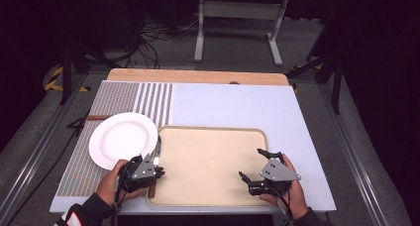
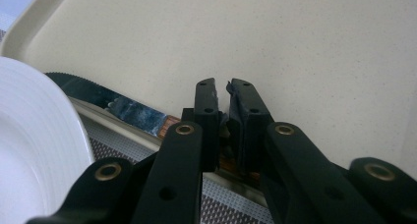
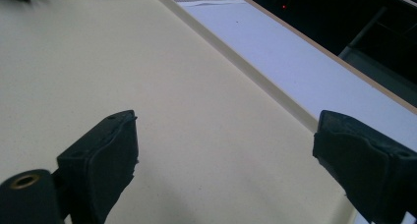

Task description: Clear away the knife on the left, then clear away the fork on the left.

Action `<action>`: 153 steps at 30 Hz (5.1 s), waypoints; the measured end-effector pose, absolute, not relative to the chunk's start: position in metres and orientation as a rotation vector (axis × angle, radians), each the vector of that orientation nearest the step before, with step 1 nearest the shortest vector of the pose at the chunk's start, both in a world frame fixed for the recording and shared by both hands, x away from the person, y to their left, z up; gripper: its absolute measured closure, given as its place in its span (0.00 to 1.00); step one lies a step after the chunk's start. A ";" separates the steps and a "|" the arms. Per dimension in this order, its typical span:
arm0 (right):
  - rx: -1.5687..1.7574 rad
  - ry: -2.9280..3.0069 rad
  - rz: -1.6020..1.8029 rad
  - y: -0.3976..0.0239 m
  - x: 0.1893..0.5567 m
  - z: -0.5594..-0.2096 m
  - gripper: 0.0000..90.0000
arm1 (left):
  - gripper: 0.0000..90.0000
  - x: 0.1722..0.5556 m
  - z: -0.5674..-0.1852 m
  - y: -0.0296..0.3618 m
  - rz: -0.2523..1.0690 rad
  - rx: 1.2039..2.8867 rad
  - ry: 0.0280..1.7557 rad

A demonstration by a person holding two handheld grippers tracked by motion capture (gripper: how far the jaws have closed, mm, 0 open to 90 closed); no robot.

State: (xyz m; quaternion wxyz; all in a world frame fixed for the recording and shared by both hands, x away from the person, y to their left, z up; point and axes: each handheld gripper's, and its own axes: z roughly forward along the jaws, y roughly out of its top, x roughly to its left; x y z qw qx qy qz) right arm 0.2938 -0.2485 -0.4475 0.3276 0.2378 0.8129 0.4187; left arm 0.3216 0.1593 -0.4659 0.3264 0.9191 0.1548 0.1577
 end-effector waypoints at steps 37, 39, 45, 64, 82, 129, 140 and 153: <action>0.609 2.070 1.164 -0.252 0.291 -0.444 0.12 | 0.40 0.313 -0.439 0.177 0.612 2.199 0.391; 0.609 2.067 1.167 -0.253 0.291 -0.444 0.11 | 0.33 0.311 -0.437 0.180 0.600 2.151 0.383; 0.610 2.053 1.163 -0.252 0.290 -0.444 0.10 | 0.20 0.311 -0.432 0.185 0.627 2.082 0.425; 0.584 2.026 1.198 -0.251 0.287 -0.442 0.09 | 0.08 0.322 -0.422 0.243 0.699 1.975 0.601; 0.575 2.040 1.213 -0.251 0.290 -0.442 0.09 | 0.05 0.331 -0.423 0.288 0.692 1.916 0.694; 0.593 2.069 1.199 -0.248 0.296 -0.443 0.08 | 0.05 0.348 -0.438 0.313 0.654 1.901 0.769; 0.624 2.079 1.193 -0.250 0.298 -0.443 0.08 | 0.08 0.372 -0.430 0.324 0.631 1.958 0.765; 0.658 2.067 1.175 -0.258 0.292 -0.440 0.08 | 0.10 0.420 -0.421 0.356 0.585 2.018 0.829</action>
